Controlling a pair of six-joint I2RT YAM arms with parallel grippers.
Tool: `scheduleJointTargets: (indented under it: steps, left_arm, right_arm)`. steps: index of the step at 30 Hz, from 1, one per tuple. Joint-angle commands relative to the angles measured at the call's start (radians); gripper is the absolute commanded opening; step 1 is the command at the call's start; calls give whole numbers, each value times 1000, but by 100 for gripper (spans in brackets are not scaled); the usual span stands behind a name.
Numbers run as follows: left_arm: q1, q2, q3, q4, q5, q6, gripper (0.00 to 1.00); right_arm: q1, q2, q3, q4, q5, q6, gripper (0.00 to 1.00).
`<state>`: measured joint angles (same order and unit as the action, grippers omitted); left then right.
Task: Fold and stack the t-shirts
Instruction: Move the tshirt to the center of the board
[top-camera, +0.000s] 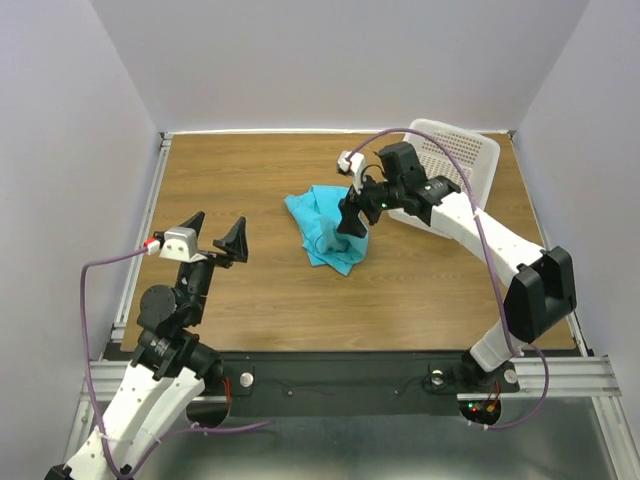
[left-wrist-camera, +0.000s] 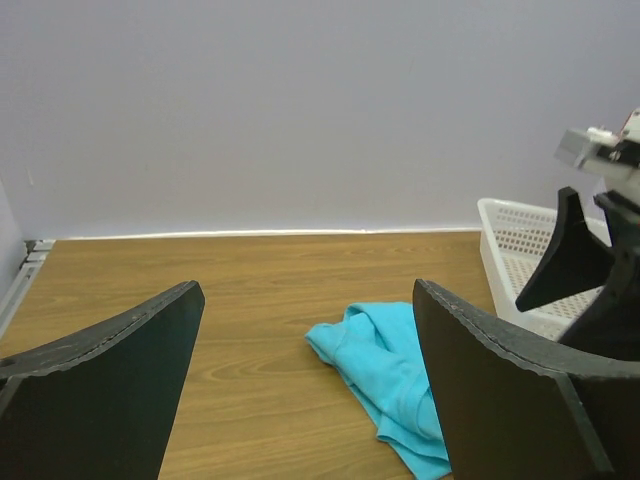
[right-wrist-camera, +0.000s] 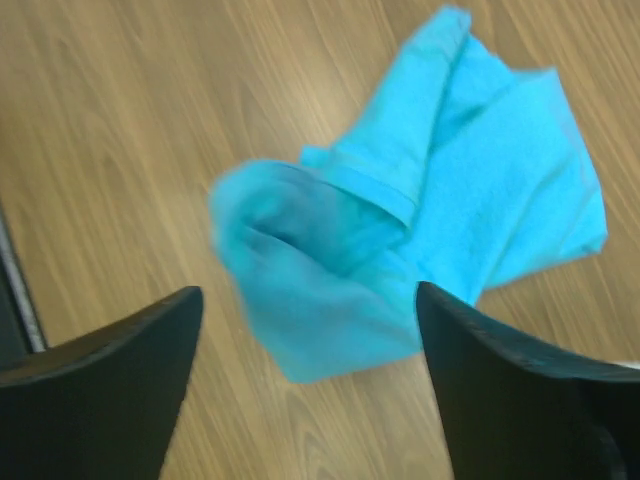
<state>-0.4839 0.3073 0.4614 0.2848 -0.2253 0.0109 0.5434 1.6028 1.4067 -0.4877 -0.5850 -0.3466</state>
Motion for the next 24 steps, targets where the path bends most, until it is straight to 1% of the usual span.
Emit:
scheduleJointTargets:
  steps: [1, 2, 3, 4, 6, 7, 8, 10, 11, 13, 14, 15, 16, 18, 19, 20, 21, 22, 23, 24]
  left_arm:
    - [2, 15, -7, 73, 4, 9, 98]
    - [2, 24, -7, 71, 18, 17, 98]
    - [2, 29, -7, 71, 18, 17, 98]
    - [2, 38, -9, 70, 33, 24, 98]
    - [2, 58, -10, 74, 50, 35, 98]
    - [2, 65, -13, 77, 59, 44, 98]
    - [2, 81, -15, 79, 69, 55, 98]
    - [2, 96, -20, 89, 75, 64, 98]
    - [1, 110, -23, 94, 83, 75, 98]
    - [2, 122, -26, 100, 89, 83, 98]
    - [2, 127, -26, 103, 92, 89, 98]
    - [2, 136, -27, 103, 96, 92, 98]
    - [1, 141, -29, 103, 98, 93, 98]
    - [2, 147, -30, 100, 109, 93, 98]
    - [2, 147, -30, 102, 113, 92, 98]
    - [1, 147, -30, 100, 124, 92, 98]
    - [1, 148, -32, 102, 124, 92, 98]
    - [2, 147, -30, 102, 124, 90, 98]
    - [2, 147, -32, 100, 127, 87, 97]
    - [2, 141, -33, 100, 129, 87, 97]
  right_arm:
    - [9, -87, -28, 3, 186, -98, 98]
    - [-6, -125, -40, 1, 283, -129, 100]
    - [-7, -138, -40, 1, 284, -129, 100]
    - [-52, -150, -35, -3, 319, -118, 100]
    - [-127, -185, -35, -3, 320, -97, 100]
    - [-167, -194, -38, -3, 330, -59, 100]
    - [-237, -202, -44, -3, 350, -34, 100]
    - [-293, -231, -67, -2, 404, 18, 100]
    - [-347, -241, -107, 0, 439, 62, 100]
    - [-390, -268, -155, 21, 499, 142, 99]
    - [-425, -276, -188, 21, 491, 153, 98]
    - [-433, -280, -202, 29, 491, 167, 98]
    - [-442, -280, -207, 34, 491, 182, 98]
    - [-454, -241, -180, 40, 430, 266, 95]
    - [-454, -209, -161, 46, 392, 303, 94]
    - [-456, -135, -96, 44, 278, 372, 96]
    - [-453, -82, -56, 43, 230, 411, 100]
    - [-454, -39, -7, 43, 168, 475, 100]
    - [-453, 1, 35, 43, 146, 494, 100]
    - [-450, 78, 70, 43, 134, 511, 100]
